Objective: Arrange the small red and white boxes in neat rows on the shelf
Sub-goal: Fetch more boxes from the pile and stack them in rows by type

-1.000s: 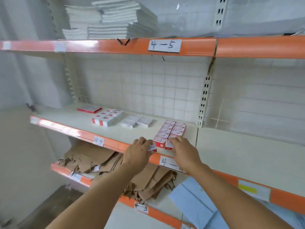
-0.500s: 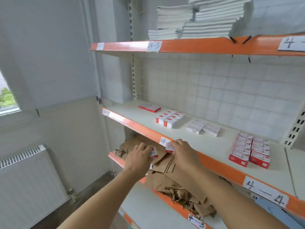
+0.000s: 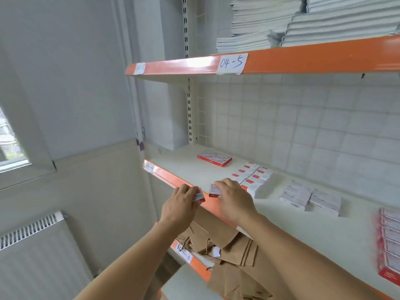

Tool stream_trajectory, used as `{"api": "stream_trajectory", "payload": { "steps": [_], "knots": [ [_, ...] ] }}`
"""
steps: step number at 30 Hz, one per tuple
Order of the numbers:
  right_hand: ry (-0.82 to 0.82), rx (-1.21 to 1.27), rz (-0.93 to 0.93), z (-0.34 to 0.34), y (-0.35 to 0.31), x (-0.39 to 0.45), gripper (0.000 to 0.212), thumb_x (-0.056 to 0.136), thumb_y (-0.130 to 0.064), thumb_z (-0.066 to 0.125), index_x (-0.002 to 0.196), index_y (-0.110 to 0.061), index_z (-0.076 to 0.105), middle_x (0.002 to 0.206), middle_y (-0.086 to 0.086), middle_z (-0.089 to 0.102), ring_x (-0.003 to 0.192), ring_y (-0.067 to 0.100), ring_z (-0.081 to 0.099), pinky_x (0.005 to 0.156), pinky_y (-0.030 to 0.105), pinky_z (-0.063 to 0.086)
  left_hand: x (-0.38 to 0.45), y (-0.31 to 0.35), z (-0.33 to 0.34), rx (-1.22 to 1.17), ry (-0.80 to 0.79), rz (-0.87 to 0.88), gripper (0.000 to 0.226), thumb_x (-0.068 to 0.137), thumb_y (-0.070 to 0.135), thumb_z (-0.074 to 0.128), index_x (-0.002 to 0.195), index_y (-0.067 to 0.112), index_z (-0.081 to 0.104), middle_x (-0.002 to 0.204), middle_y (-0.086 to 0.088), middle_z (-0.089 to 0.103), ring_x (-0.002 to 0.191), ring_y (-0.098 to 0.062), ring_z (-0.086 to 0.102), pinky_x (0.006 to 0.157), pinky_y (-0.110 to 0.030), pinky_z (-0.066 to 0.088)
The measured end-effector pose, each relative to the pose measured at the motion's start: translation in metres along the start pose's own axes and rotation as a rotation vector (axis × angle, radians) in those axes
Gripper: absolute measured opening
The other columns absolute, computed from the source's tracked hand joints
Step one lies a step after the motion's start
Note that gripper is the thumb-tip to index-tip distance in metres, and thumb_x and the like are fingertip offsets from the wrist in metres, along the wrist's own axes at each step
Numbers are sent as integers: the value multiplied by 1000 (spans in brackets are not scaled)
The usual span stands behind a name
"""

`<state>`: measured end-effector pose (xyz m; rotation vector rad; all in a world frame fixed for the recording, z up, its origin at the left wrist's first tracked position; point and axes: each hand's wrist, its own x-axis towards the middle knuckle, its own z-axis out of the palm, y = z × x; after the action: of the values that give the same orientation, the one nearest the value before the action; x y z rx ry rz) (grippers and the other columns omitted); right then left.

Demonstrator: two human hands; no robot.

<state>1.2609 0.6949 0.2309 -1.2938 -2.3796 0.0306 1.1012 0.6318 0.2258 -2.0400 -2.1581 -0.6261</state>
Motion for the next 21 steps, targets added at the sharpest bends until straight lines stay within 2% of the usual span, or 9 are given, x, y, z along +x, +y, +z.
{"api": "stream_trajectory", "payload": {
  "steps": [5, 10, 14, 21],
  "knots": [
    [-19, 9, 11, 17, 1, 36, 44, 95, -17, 50, 138, -19, 40, 134, -1, 46, 120, 20, 43, 88, 31, 43, 40, -17, 15, -39, -7, 4, 38, 97, 40, 42, 134, 30, 42, 127, 7, 45, 117, -14, 42, 78, -30, 48],
    [-34, -15, 56, 39, 5, 76, 49, 92, -6, 47, 139, -17, 39, 136, 0, 44, 123, 21, 42, 89, 35, 43, 87, -49, 29, -100, -23, 26, 39, 96, 38, 45, 134, 29, 45, 125, 3, 45, 116, -18, 41, 78, -34, 48],
    [-17, -30, 153, 58, 4, 108, 50, 91, -3, 45, 139, -17, 39, 137, 0, 43, 125, 22, 40, 88, 36, 43, 132, -75, 40, -127, -71, 108, 40, 95, 39, 46, 134, 29, 46, 124, 2, 45, 117, -19, 41, 87, -33, 45],
    [18, -44, 363, 83, -4, 146, 47, 91, -6, 45, 136, -18, 42, 135, -1, 44, 124, 20, 40, 91, 35, 43, 199, -108, 59, -156, -200, 287, 40, 96, 37, 48, 134, 29, 45, 127, 3, 44, 120, -19, 38, 86, -35, 47]
  ]
}}
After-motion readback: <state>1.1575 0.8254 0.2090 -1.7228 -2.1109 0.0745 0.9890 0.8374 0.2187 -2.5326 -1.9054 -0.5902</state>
